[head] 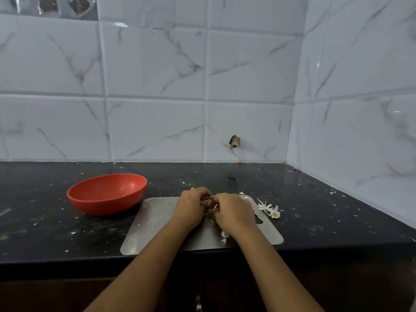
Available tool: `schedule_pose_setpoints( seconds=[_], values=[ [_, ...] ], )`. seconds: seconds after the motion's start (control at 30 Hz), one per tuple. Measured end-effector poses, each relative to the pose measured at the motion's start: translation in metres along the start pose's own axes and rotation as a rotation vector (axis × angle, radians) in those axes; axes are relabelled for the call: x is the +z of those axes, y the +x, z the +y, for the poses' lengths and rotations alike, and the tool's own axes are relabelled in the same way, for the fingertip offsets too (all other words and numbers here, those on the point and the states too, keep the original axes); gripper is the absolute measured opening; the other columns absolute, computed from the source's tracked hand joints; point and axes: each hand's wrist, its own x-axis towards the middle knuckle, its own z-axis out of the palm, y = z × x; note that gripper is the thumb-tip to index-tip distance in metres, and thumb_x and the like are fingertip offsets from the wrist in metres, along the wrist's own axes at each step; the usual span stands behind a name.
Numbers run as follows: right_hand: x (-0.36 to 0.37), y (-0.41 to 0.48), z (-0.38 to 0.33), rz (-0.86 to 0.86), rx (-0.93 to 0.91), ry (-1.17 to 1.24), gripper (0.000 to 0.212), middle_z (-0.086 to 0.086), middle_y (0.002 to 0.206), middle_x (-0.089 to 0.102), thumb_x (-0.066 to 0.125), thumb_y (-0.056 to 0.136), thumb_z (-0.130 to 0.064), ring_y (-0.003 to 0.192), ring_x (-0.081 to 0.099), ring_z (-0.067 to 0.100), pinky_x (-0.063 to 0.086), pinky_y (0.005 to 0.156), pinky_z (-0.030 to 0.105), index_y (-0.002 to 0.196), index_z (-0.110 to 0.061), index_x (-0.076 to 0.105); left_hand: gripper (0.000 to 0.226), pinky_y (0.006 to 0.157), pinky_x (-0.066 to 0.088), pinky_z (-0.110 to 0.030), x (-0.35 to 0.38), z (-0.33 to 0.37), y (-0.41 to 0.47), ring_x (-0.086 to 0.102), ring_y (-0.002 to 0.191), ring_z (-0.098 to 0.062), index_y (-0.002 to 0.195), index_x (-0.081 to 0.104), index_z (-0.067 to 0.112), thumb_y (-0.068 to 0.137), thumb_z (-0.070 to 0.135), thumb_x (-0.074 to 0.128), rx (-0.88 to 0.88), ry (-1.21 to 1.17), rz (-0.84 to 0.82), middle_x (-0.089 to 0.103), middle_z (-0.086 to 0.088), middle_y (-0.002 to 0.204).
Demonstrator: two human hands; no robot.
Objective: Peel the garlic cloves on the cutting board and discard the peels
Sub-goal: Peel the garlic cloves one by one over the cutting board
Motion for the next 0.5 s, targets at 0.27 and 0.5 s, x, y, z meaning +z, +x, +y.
schedule_pose_setpoints(
  seconds=[0.27, 0.5],
  values=[
    [-0.004, 0.004, 0.013, 0.009, 0.044, 0.021, 0.028, 0.004, 0.117, 0.055, 0.046, 0.097, -0.012, 0.104, 0.058, 0.026, 0.043, 0.081, 0.033, 0.117, -0.02, 0.063, 0.023, 0.079, 0.046, -0.023, 0.003, 0.0, 0.003, 0.063, 0.093, -0.02, 0.098, 0.072, 0.009, 0.082, -0.003, 0.06, 0.023, 0.033, -0.055, 0.071, -0.007, 0.096],
    [-0.008, 0.003, 0.022, 0.021, 0.106, 0.18, 0.017, 0.003, 0.097, 0.063, 0.045, 0.1, -0.025, 0.085, 0.058, 0.021, 0.046, 0.073, 0.033, 0.095, -0.02, 0.06, 0.016, 0.08, 0.041, -0.018, 0.004, 0.003, 0.004, 0.062, 0.095, -0.019, 0.099, 0.072, 0.007, 0.084, 0.005, 0.066, 0.044, 0.036, -0.072, 0.071, -0.007, 0.098]
  ],
)
